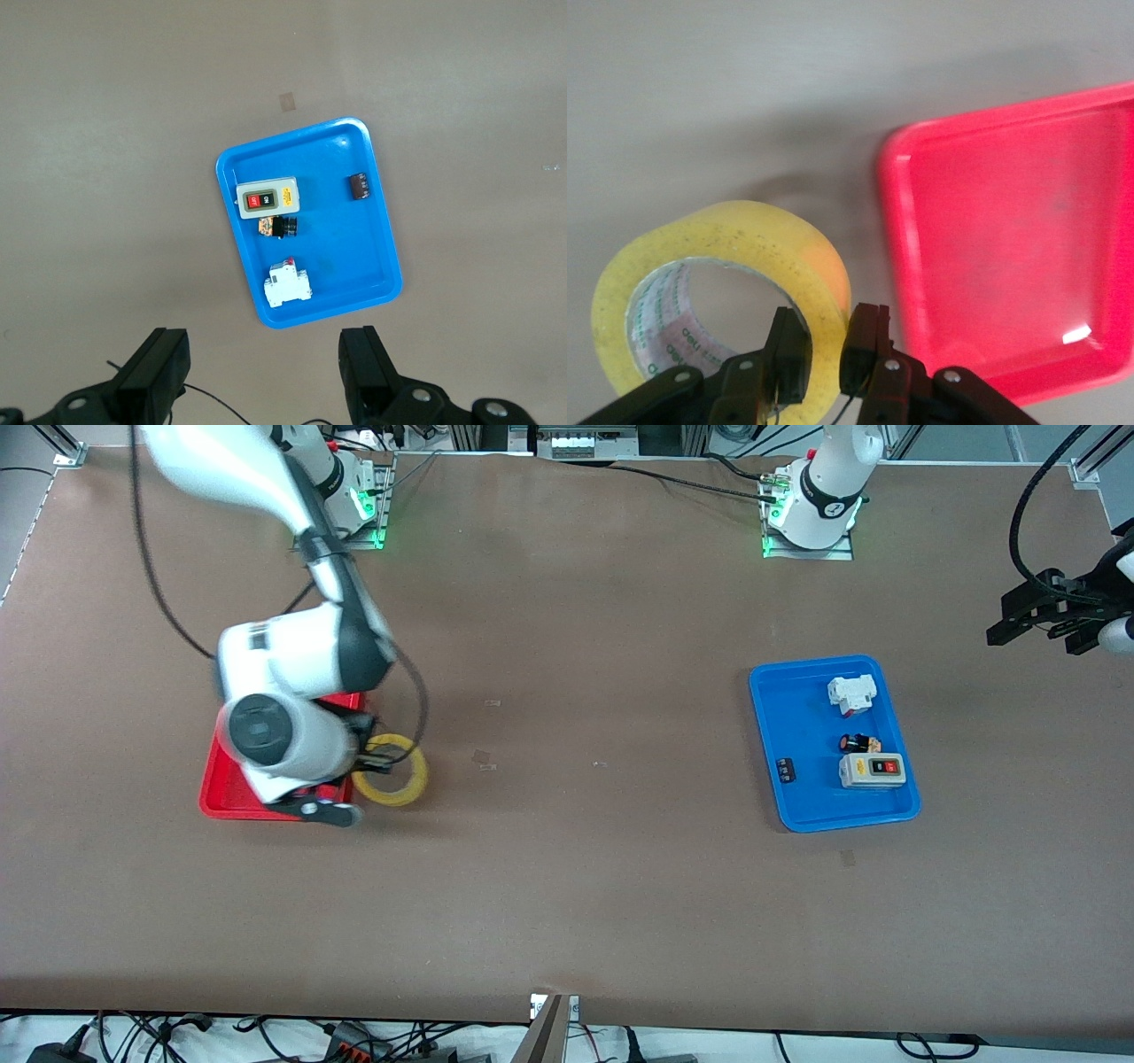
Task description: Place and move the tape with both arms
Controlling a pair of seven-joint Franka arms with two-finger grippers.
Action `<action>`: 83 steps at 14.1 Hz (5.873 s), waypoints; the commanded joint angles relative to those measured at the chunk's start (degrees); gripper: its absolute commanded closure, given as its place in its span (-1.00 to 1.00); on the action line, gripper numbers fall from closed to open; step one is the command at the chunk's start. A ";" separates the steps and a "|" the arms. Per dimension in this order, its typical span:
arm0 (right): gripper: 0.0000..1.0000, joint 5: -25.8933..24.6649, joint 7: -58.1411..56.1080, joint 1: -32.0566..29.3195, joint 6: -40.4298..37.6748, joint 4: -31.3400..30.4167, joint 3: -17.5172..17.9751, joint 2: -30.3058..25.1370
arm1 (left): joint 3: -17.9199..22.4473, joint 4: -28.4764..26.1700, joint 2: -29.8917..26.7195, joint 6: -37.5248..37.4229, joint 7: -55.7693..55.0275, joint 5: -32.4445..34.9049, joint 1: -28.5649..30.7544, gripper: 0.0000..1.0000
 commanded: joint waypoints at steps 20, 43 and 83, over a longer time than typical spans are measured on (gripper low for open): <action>1.00 -0.57 -16.08 -6.88 33.88 -41.24 -7.00 -15.07 | -0.21 -0.20 -0.62 -0.69 -0.21 -1.13 0.35 -1.00; -1.00 0.22 -23.56 -7.67 -12.42 9.10 -6.65 -12.25 | -0.21 -0.20 -0.44 -0.87 -0.30 -1.13 0.35 -1.00; -1.00 -6.11 -24.17 -23.32 -9.09 -16.63 11.99 -35.63 | -0.30 0.24 -0.70 -2.45 -0.30 -1.04 0.35 -1.00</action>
